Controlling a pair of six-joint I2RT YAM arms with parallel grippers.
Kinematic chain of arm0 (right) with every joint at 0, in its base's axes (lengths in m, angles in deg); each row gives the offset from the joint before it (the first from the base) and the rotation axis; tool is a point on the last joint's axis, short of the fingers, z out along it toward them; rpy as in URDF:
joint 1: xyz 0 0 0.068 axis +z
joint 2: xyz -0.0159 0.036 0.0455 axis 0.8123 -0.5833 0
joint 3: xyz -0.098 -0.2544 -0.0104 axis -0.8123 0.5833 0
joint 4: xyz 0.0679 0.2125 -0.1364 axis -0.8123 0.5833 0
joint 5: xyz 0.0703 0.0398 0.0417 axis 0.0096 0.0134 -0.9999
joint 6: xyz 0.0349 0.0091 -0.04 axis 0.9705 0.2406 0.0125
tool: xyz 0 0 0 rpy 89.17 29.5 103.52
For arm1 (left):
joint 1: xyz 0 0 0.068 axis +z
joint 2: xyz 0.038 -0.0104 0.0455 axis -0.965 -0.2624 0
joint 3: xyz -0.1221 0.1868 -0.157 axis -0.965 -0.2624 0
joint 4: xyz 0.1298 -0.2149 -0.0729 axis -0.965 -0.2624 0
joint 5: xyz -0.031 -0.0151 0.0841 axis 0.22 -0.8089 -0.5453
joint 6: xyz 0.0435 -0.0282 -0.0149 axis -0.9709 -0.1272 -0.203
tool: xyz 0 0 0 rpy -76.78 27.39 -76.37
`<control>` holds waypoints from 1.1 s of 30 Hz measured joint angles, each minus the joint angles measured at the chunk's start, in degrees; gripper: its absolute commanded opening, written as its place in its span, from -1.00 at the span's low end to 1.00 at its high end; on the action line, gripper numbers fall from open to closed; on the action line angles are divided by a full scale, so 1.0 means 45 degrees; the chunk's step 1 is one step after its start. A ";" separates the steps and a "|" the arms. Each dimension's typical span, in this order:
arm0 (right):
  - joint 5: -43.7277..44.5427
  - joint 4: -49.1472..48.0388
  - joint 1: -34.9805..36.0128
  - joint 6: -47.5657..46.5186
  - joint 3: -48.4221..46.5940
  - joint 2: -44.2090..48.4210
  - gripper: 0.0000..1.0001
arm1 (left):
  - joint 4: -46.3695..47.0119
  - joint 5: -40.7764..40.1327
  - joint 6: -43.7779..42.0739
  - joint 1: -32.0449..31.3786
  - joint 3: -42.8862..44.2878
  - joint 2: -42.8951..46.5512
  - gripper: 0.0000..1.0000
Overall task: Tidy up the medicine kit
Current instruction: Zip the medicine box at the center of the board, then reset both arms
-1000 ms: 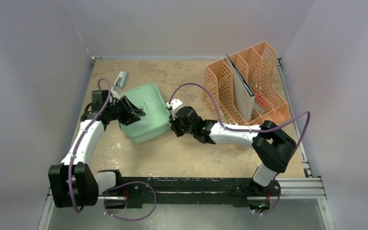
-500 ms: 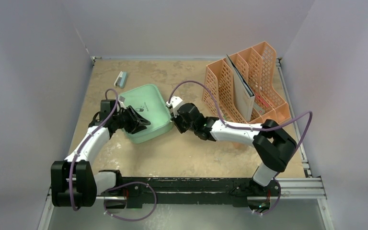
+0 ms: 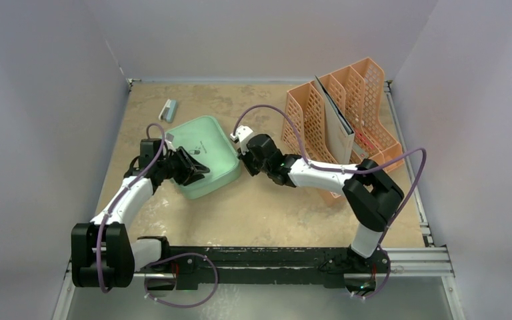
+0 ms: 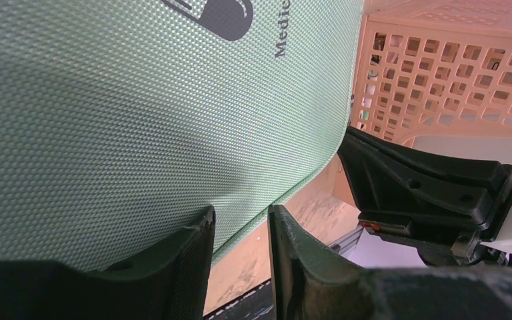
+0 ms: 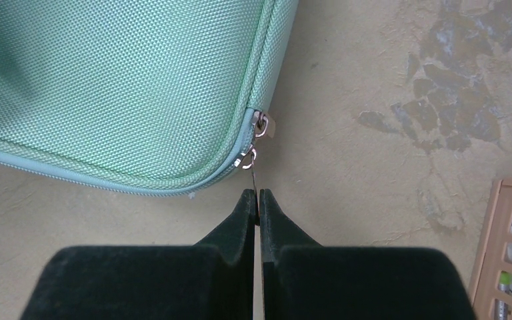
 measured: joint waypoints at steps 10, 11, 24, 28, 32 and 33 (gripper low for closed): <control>0.0175 0.0238 -0.0219 0.0010 0.0000 0.0189 -1.00 | -0.0155 0.0335 -0.0097 0.0005 0.0199 0.0078 -0.18; 0.0272 0.0393 -0.0272 0.0117 0.0024 0.0335 -1.00 | -0.0403 0.0369 -0.0175 0.0000 0.0398 0.0073 -0.17; 0.1331 0.2890 -0.0884 0.0811 0.0651 0.3526 -0.15 | -0.3405 0.0520 -0.2472 0.0010 0.3609 0.0204 0.37; 0.0763 0.3813 -0.0884 0.1127 0.0418 0.4342 0.30 | -0.4337 0.0529 -0.3196 0.0010 0.4556 0.0505 0.49; 0.0034 0.4643 -0.0884 0.1642 0.0194 0.5304 0.98 | -0.4959 0.0719 -0.3910 0.0010 0.5916 0.0928 0.52; -0.0126 0.4843 -0.0884 0.1739 0.0151 0.5605 0.98 | -0.5085 0.0792 -0.4129 0.0010 0.6290 0.1049 0.52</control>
